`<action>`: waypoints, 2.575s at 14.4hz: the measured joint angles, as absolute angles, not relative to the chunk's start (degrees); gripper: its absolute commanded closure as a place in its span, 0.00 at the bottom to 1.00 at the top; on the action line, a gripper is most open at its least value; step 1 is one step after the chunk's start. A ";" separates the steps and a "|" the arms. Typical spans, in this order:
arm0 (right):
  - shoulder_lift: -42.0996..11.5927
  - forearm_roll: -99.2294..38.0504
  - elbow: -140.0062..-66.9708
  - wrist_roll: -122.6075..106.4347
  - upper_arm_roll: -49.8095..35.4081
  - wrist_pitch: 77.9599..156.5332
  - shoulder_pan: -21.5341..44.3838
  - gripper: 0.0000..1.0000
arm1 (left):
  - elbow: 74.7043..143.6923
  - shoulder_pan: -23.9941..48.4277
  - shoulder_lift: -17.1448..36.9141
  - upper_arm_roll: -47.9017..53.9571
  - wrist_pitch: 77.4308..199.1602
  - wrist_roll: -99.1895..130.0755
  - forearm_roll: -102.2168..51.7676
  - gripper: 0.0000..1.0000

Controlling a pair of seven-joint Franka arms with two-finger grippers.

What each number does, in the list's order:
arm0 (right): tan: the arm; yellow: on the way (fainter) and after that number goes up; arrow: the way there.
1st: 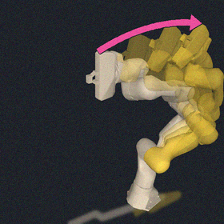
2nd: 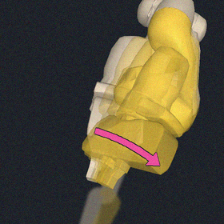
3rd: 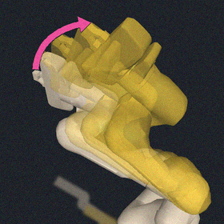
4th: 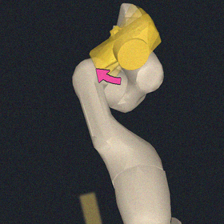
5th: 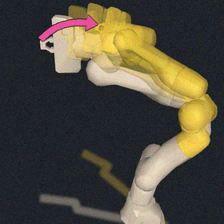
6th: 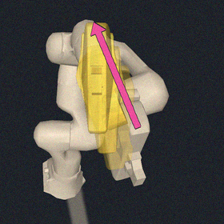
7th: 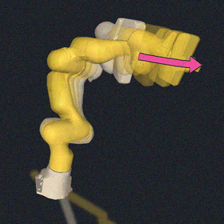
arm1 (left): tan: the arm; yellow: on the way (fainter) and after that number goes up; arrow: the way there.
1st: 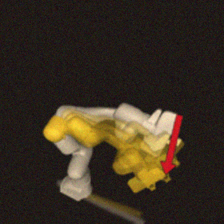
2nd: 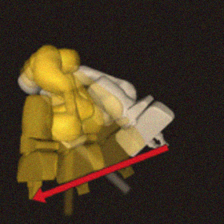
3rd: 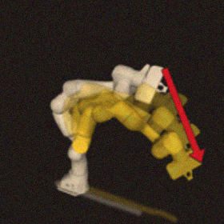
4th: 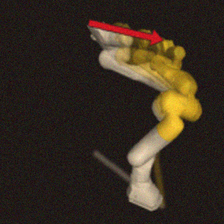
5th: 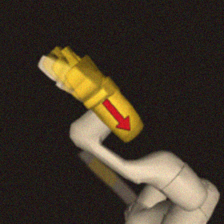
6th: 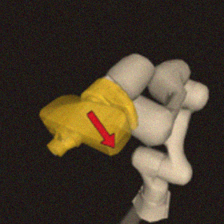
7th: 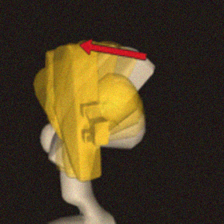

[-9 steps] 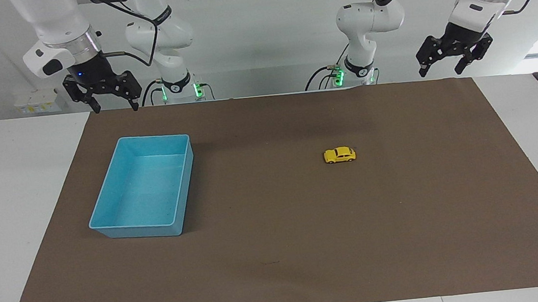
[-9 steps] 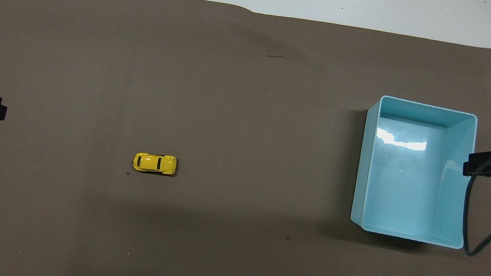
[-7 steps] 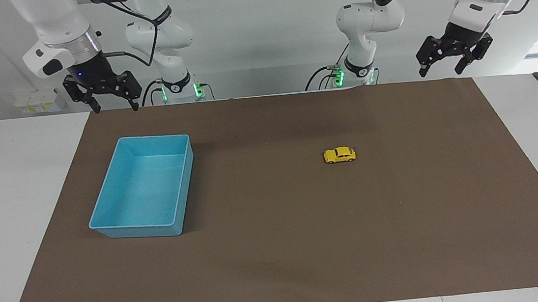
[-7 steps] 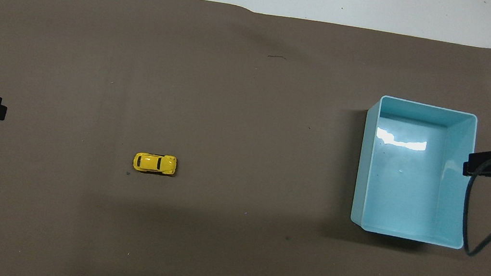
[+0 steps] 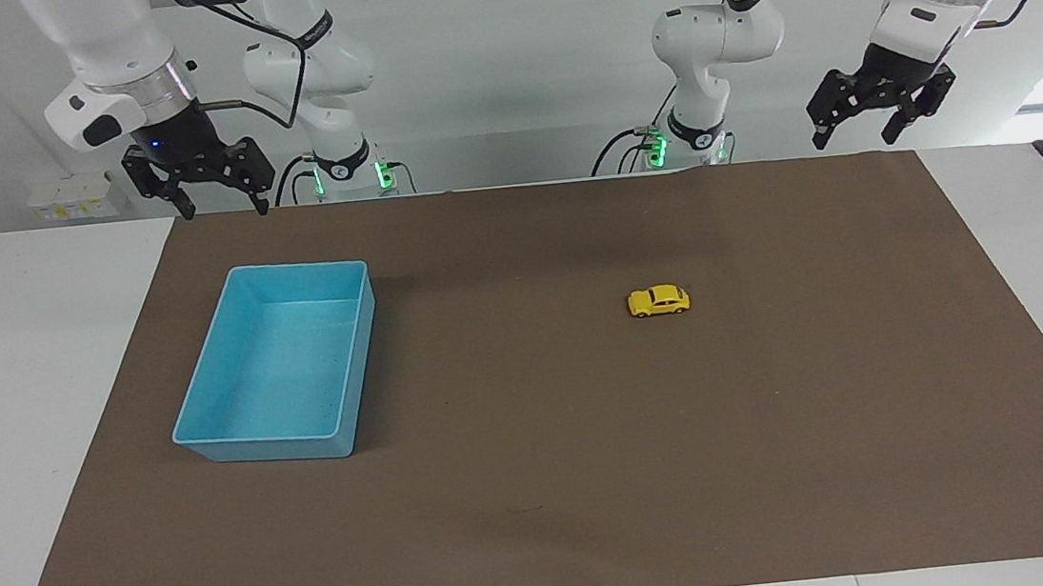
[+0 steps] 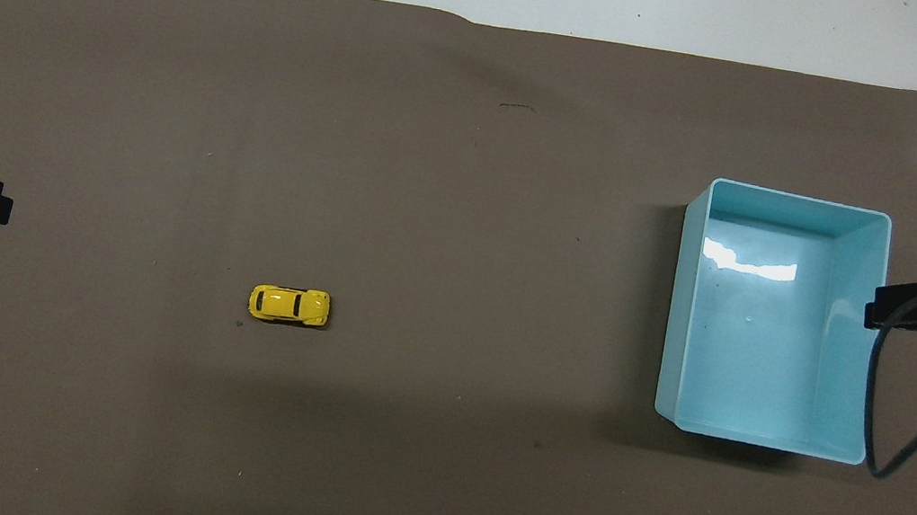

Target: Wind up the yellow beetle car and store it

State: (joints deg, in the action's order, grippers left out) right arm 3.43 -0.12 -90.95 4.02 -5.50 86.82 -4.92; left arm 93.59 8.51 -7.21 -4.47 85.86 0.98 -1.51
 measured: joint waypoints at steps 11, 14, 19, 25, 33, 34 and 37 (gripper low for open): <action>3.43 -0.12 -90.98 4.02 -5.50 86.81 -4.92 0.00 | 94.70 8.51 -7.21 -4.47 85.46 6.70 -1.51 0.00; 3.43 -0.12 -91.00 4.02 -5.50 86.81 -4.92 0.00 | 96.49 8.51 -7.19 -4.27 85.37 16.73 -1.51 0.00; 3.43 -0.12 -91.02 4.02 -5.50 86.76 -4.92 0.00 | 101.29 8.56 -7.09 -3.25 85.61 46.32 -2.09 0.00; 3.44 -0.12 -91.05 4.02 -5.50 86.68 -4.92 0.00 | 106.29 8.84 -7.00 -2.31 92.81 71.88 -3.47 0.00; 3.44 -0.12 -91.08 4.02 -5.50 86.68 -4.92 0.00 | 113.50 11.60 -6.52 -2.13 104.09 97.47 -3.80 0.00; 3.44 -0.12 -91.08 4.02 -5.50 86.68 -4.92 0.00 | 114.33 12.07 -6.44 -2.07 104.80 99.13 -3.88 0.00; 3.44 -0.12 -91.10 4.02 -5.50 86.68 -4.92 0.00 | 118.98 15.26 -6.17 -2.04 111.03 105.26 -4.00 0.00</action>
State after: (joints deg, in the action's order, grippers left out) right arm 3.44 -0.12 -91.10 4.02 -5.50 86.68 -4.92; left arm 118.98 15.26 -6.17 -2.04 111.03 105.26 -4.00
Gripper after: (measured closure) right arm 0.000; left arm 0.000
